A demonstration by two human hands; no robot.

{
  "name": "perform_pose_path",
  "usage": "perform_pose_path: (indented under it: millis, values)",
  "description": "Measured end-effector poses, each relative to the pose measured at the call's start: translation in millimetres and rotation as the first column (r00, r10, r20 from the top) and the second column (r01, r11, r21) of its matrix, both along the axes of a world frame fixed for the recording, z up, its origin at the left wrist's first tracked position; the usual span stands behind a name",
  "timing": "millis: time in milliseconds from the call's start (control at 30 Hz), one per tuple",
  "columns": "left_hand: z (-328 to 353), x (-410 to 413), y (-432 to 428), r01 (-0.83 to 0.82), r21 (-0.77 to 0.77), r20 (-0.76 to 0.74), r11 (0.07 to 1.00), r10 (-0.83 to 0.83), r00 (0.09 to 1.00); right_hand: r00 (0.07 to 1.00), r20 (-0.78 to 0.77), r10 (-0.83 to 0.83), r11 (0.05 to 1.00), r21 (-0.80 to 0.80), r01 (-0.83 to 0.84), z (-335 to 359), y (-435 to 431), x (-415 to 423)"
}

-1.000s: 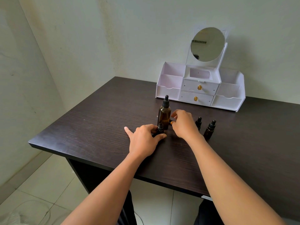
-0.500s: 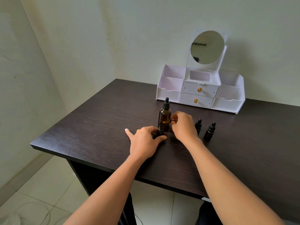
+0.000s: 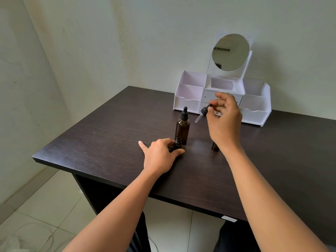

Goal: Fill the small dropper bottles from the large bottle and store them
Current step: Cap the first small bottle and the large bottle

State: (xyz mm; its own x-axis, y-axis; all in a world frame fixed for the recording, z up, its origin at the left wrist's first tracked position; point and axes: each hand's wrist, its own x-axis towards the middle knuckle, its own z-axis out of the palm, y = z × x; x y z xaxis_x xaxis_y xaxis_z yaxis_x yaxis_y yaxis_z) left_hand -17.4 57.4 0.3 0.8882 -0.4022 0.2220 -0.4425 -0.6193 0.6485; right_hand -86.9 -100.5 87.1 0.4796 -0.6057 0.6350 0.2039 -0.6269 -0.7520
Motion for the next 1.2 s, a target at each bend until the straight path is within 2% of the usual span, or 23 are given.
perform_pose_path:
  millis: [333, 500, 1200]
  values:
    - [-0.8, -0.4, 0.2, 0.007, -0.002, 0.012, 1.0, -0.007, 1.0, 0.978, -0.069, 0.198, 0.977, -0.065, -0.203, -11.4, 26.7, -5.0]
    - [-2.3, 0.8, -0.6, 0.005, -0.003, 0.021, 1.0, -0.005, 1.0, 0.963, -0.113, 0.244, 0.96, -0.116, -0.256, -24.4, 34.0, 0.3]
    - [-1.3, -0.8, 0.6, 0.011, 0.0, 0.04, 1.0, -0.011, 0.999, 0.898, -0.367, 0.242, 0.929, -0.18, -0.324, -52.5, 32.1, 6.0]
